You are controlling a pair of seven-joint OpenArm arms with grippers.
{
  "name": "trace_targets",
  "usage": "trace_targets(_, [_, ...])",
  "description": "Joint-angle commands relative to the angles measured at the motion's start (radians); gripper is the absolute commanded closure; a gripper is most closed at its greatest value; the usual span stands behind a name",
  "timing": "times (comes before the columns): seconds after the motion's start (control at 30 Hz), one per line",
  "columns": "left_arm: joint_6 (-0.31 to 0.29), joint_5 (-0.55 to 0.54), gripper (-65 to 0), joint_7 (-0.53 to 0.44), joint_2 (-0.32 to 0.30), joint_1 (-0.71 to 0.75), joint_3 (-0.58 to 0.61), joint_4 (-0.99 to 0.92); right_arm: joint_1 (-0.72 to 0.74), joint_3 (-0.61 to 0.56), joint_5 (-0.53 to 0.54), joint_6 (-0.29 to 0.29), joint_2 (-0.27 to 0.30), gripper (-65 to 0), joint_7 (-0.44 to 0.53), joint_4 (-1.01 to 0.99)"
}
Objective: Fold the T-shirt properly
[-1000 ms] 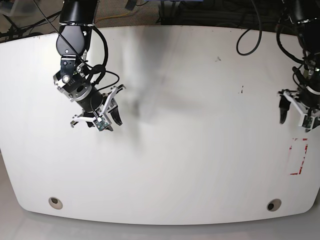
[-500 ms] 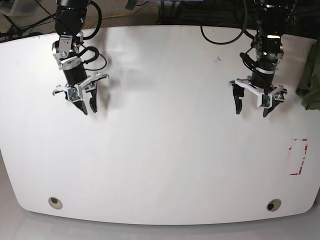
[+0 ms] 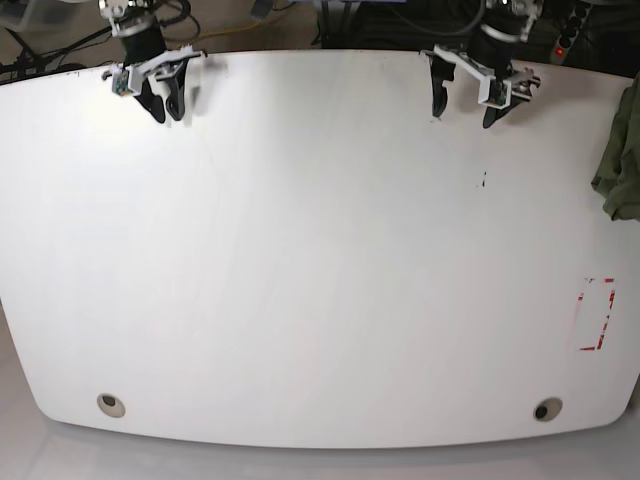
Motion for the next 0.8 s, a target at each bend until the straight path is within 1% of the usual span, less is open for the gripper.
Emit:
trace_targets(0.0, [0.008,-0.004,-44.7,-0.018,-0.002,0.105,-0.003,0.032,-0.086,0.043,0.028,0.0,-0.001,-16.6,0.035,0.064])
trace_targets(0.07, [0.008,-0.004,-44.7,-0.018,0.0,0.16,-0.003,0.043,-0.135,0.051,0.037,0.005,-0.02,-16.6,0.035,0.084])
trace_targets(0.17, [0.008,-0.005,-44.7,-0.018,0.0,0.273,-0.003,0.048,-0.237,0.074,0.051,0.008,-0.036,-16.6,0.037,0.106])
trace_targets(0.37, [0.009,-0.004,-45.1,-0.015,0.0,0.365,-0.002,0.009,-0.373,0.071,0.071,0.008,-0.039,-16.6,0.048,0.107])
trace_targets(0.4, [0.003,-0.004,-45.1,-0.015,-0.005,0.372,0.0,-0.01,-0.402,0.066,0.074,0.008,-0.05,-16.6,0.048,0.103])
trace_targets(0.47, [0.003,-0.004,-45.1,-0.015,-0.009,0.375,0.003,-0.049,-0.434,0.041,0.06,0.008,-0.066,-16.6,0.048,0.078])
trace_targets(0.6, [0.003,-0.004,-44.7,-0.015,-0.014,0.368,0.003,-0.17,-0.45,-0.003,0.03,0.008,-0.076,-16.6,0.048,-0.011])
trace_targets(0.77, [0.003,-0.004,-44.7,-0.015,-0.006,0.249,0.004,-0.402,-0.373,-0.097,0.02,0.002,-0.076,-16.6,0.069,-0.236])
